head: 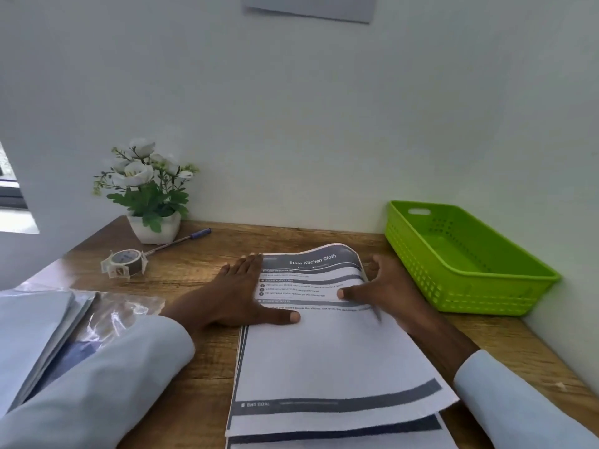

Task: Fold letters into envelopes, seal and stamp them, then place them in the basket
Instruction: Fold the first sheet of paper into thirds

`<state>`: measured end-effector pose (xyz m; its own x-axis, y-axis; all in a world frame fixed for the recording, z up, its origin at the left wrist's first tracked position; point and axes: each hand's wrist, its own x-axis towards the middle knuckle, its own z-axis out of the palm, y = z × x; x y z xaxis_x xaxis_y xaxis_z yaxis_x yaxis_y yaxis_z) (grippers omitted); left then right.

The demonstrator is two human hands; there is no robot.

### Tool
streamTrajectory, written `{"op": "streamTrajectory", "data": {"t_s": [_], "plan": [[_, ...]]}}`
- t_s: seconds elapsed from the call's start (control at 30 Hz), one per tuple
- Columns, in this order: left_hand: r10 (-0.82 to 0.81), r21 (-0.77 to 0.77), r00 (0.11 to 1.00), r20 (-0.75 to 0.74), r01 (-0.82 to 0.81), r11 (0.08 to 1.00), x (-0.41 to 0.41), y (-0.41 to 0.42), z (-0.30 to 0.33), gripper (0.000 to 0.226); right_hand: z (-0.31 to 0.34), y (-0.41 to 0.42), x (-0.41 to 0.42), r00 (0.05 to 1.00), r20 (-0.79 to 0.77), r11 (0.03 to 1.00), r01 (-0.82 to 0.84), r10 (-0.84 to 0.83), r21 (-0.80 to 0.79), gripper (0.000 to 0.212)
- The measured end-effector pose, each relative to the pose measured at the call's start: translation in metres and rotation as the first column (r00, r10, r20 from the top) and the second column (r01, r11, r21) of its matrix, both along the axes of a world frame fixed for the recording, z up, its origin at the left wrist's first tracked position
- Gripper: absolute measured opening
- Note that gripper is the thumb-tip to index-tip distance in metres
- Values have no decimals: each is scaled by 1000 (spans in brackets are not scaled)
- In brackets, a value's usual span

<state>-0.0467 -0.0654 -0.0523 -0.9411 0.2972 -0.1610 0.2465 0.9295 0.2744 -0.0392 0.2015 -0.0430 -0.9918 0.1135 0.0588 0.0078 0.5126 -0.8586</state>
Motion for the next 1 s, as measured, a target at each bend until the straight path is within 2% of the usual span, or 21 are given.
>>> {"op": "streamTrajectory", "data": {"t_s": [0.1, 0.23, 0.4, 0.53, 0.67, 0.77, 0.8, 0.83, 0.87, 0.9, 0.93, 1.0], "plan": [[10, 50, 999, -42, -8, 999, 2, 0, 0, 140, 8, 1, -1, 999, 19, 981, 50, -47, -189, 77], [38, 42, 999, -30, -37, 998, 12, 6, 8, 130, 10, 6, -1, 999, 30, 984, 48, -44, -172, 79], [59, 47, 998, -12, -58, 997, 16, 11, 14, 124, 14, 6, -4, 995, 98, 944, 44, -13, -327, 76], [60, 63, 998, -11, -59, 996, 18, 13, 17, 120, 12, 6, -6, 990, 140, 858, 55, 20, -511, 70], [42, 68, 999, -30, -40, 997, 15, 10, 13, 122, 11, -1, -3, 989, 120, 851, -13, 89, -525, 72], [27, 59, 999, -27, -25, 998, 11, 7, 11, 123, 7, -6, -4, 990, 96, 892, -53, 107, -448, 71], [16, 58, 999, -30, -14, 998, 9, 6, 10, 123, 6, -6, -5, 996, 62, 936, -43, 69, -348, 67], [3, 60, 999, -33, -1, 998, 8, 5, 9, 122, 6, -5, -5, 1000, -9, 987, -20, 19, -157, 60], [-11, 65, 999, -37, 13, 998, 7, 5, 8, 121, 7, -2, -5, 995, -99, 994, 39, -29, 99, 51], [-21, 76, 999, -44, 24, 997, 6, 4, 7, 119, 10, 1, -3, 983, -179, 945, 97, -41, 313, 40], [-26, 87, 998, -54, 31, 996, 6, 4, 6, 118, 13, 3, -1, 976, -215, 904, 128, -41, 408, 33], [-38, 116, 996, -80, 47, 992, 7, 5, 5, 115, 12, 6, 1, 980, -197, 887, 104, -15, 451, 37]]}}
